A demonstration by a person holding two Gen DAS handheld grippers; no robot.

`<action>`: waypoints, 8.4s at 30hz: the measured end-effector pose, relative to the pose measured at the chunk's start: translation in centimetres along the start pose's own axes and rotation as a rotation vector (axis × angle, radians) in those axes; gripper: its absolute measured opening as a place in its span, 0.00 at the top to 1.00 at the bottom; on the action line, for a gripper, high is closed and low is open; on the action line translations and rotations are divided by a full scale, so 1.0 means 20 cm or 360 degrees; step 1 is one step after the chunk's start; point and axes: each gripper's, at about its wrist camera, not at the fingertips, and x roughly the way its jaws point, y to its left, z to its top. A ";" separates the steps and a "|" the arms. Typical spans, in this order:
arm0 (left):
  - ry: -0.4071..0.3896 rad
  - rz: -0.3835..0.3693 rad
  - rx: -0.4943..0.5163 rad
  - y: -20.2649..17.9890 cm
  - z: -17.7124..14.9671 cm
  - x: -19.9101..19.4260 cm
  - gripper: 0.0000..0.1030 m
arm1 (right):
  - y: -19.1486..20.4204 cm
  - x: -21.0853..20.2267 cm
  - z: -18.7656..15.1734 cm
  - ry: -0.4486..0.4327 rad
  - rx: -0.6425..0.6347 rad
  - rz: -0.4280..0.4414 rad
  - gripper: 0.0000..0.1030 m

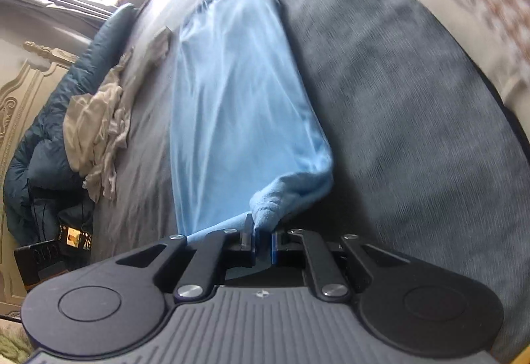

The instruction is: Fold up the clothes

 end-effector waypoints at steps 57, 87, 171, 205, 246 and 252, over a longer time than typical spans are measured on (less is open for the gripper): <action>-0.0618 0.0217 -0.0132 0.33 1.35 0.57 0.95 | 0.13 0.73 1.52 -0.0280 -0.0291 0.0256 0.92; -0.0714 -0.0330 -0.0991 0.87 1.65 0.70 0.74 | -0.21 1.08 1.86 -0.0318 0.0456 0.0692 0.59; -0.0589 0.0688 0.0567 0.39 1.78 0.87 0.74 | 0.36 1.18 1.82 -0.0433 -0.1057 -0.0340 0.78; -0.0163 0.0446 0.0123 0.21 0.92 0.39 0.57 | 0.41 0.35 0.76 -0.0327 -0.1050 -0.0496 0.76; -0.0432 0.0053 -0.0817 0.38 0.77 0.32 0.95 | -0.11 0.53 0.98 -0.0042 0.0348 0.0114 0.91; -0.0199 0.0040 -0.0661 0.28 0.53 0.10 0.95 | -0.10 0.29 0.69 0.0028 0.0420 0.0093 0.91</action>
